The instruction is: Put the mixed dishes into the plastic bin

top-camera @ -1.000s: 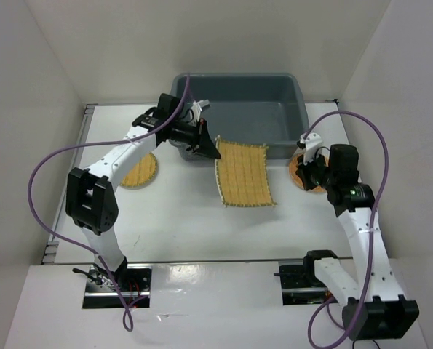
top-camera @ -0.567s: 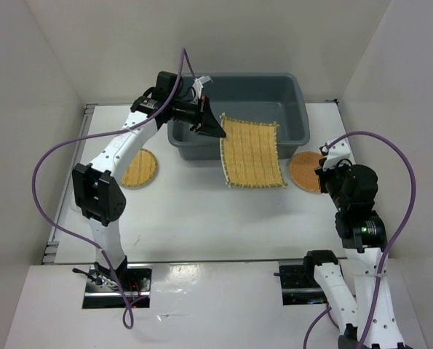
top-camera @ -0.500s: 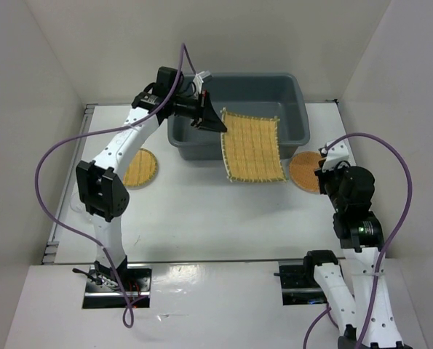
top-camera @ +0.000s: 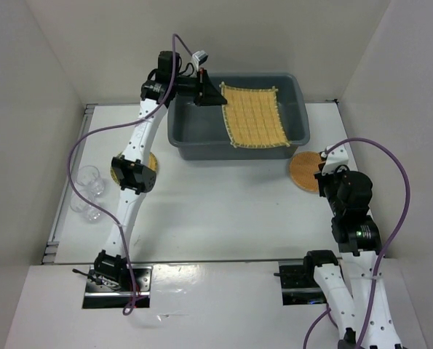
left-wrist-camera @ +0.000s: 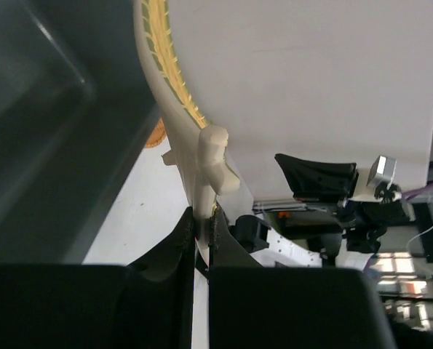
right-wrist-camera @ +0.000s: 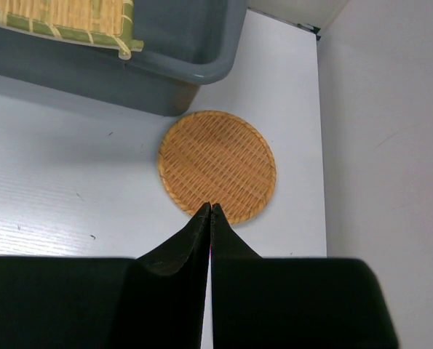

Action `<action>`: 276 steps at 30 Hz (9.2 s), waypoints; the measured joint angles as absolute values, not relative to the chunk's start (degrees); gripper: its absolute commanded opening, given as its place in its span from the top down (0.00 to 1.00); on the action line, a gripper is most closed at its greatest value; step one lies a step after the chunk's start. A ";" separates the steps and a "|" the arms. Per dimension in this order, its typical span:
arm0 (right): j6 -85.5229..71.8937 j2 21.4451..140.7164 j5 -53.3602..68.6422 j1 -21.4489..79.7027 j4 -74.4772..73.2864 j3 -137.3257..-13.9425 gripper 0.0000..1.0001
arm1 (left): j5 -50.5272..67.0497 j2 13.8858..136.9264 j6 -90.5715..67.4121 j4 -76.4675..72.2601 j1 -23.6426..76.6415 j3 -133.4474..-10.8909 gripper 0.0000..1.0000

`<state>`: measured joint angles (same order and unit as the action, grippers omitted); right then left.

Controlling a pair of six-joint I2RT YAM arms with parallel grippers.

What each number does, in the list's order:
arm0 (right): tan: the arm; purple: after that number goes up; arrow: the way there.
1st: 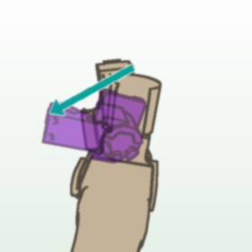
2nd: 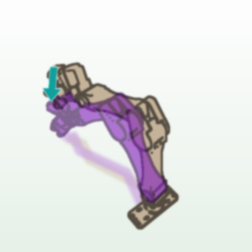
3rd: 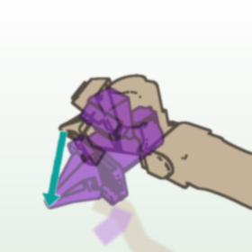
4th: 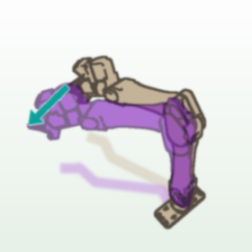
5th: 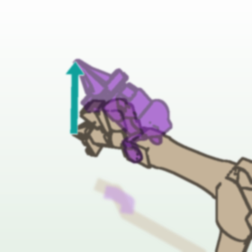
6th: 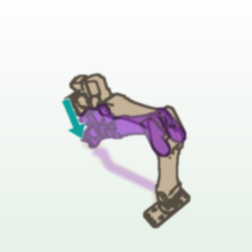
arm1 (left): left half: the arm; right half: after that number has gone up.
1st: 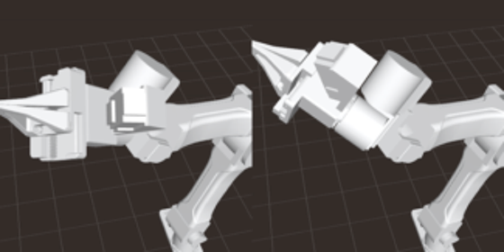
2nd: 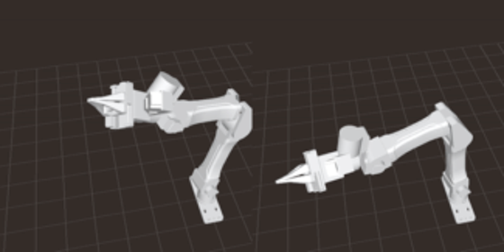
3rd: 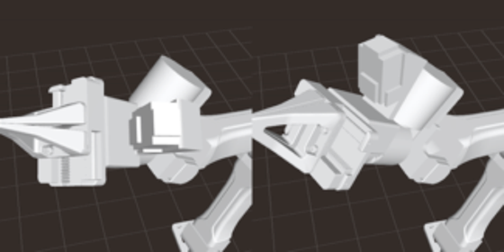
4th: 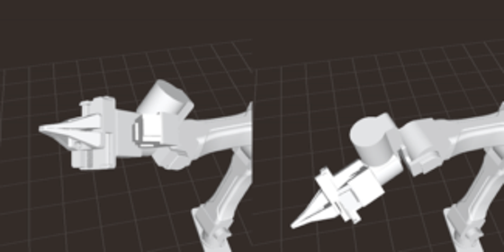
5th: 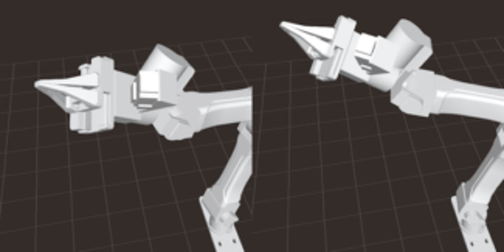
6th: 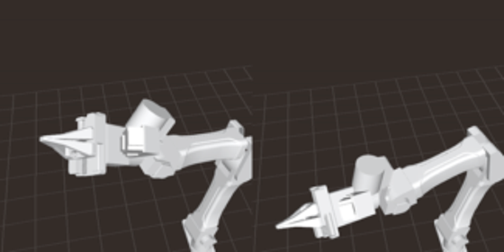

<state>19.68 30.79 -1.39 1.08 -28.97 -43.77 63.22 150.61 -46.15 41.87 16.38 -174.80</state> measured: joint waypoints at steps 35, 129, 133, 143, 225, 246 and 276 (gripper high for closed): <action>17.82 31.81 -7.75 7.90 -26.02 -42.59 0.95 | 61.41 173.95 -72.10 15.09 11.40 -177.62 1.00; 17.82 34.26 -7.99 7.90 -25.71 -42.59 0.89 | 45.65 173.16 -39.05 44.03 17.23 -178.36 0.00; 17.82 34.26 -7.97 7.90 -25.71 -42.59 0.89 | 39.53 172.09 -38.57 47.18 17.08 -178.36 0.07; 17.82 34.26 -7.92 8.36 -25.67 -42.04 0.88 | 25.93 162.76 -32.38 52.77 18.00 -178.54 1.00; 13.91 120.44 5.52 -2.68 -31.05 -103.11 1.00 | 15.64 169.38 -32.82 58.87 24.21 -178.52 0.96; 17.47 109.32 18.28 -15.00 -40.97 -98.04 0.10 | 18.57 162.17 -34.28 50.85 25.43 -178.17 0.71; 31.79 115.85 34.79 -38.59 -54.28 -81.34 0.02 | -0.84 145.73 -30.15 74.35 33.82 -178.67 0.00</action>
<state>31.79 115.85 34.79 -38.59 -54.28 -81.34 -0.84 145.73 -30.15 74.35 33.82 -178.67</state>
